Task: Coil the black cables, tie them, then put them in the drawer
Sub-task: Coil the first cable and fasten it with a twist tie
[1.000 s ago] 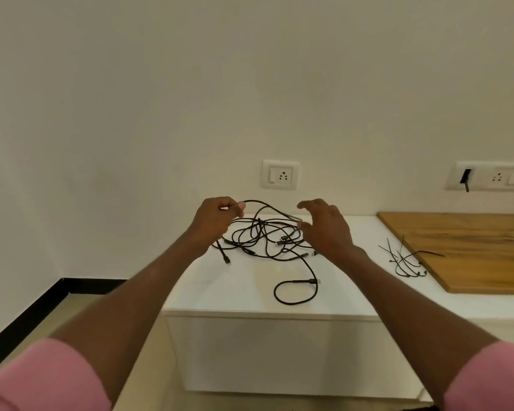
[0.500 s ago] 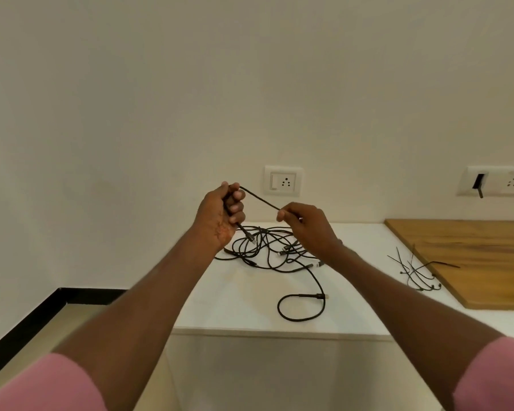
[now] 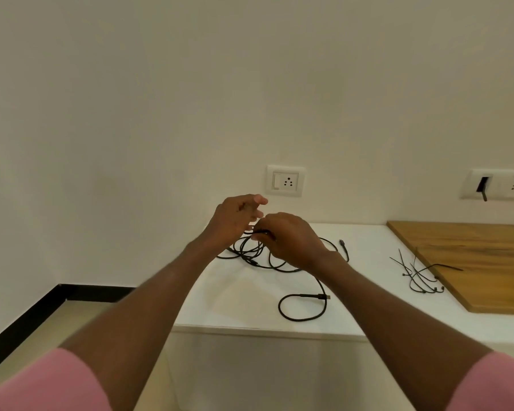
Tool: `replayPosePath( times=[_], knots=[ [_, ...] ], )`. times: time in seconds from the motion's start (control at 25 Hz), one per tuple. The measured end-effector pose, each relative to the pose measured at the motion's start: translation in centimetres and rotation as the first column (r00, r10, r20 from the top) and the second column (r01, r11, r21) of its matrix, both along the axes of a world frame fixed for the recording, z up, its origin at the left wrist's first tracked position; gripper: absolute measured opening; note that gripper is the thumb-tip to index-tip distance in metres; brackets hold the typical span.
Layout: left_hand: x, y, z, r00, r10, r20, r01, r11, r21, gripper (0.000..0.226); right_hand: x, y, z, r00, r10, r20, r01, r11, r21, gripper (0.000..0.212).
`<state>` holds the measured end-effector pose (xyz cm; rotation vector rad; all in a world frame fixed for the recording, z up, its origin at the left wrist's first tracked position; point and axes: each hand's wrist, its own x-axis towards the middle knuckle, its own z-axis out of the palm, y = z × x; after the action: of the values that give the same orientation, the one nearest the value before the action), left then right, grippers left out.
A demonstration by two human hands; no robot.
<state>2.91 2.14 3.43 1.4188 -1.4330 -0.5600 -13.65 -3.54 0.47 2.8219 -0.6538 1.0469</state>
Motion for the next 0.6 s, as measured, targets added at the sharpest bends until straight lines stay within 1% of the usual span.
replayPosePath(
  times=[0.08, 0.12, 0.2, 0.36, 0.52, 0.6],
  knots=[
    [0.3, 0.4, 0.0, 0.997, -0.045, 0.063, 0.043, 0.999, 0.034, 0.041, -0.2, 0.1, 0.7, 0.993, 0.011, 0.119, -0.018, 0.998, 0.057, 0.010],
    [0.4, 0.5, 0.1, 0.994, -0.080, 0.070, 0.077, 0.996, 0.045, 0.044, -0.3, 0.0, 1.1, 0.986, -0.002, 0.165, -0.011, 0.997, 0.078, 0.009],
    [0.4, 0.8, 0.4, 0.990, -0.139, 0.035, 0.135, 0.986, 0.097, 0.049, -0.3, -0.3, 1.5, 0.966, -0.028, 0.258, -0.004, 0.993, 0.120, 0.005],
    [0.4, 0.6, 1.0, 0.972, -0.193, -0.138, 0.219, 0.952, 0.213, 0.057, -0.6, -0.8, 1.4, 0.917, -0.080, 0.390, -0.004, 0.978, 0.210, 0.006],
    [-0.1, 0.4, 1.8, 0.891, -0.235, -0.388, 0.352, 0.898, 0.263, 0.047, -0.8, -0.7, 1.8, 0.869, -0.198, 0.453, 0.064, 0.954, 0.294, 0.017],
    [0.0, 0.5, 1.9, 0.857, -0.222, -0.465, 0.383, 0.878, 0.287, 0.036, -0.5, -0.4, 2.0, 0.846, -0.183, 0.502, -0.007, 0.936, 0.353, 0.016]
  ],
)
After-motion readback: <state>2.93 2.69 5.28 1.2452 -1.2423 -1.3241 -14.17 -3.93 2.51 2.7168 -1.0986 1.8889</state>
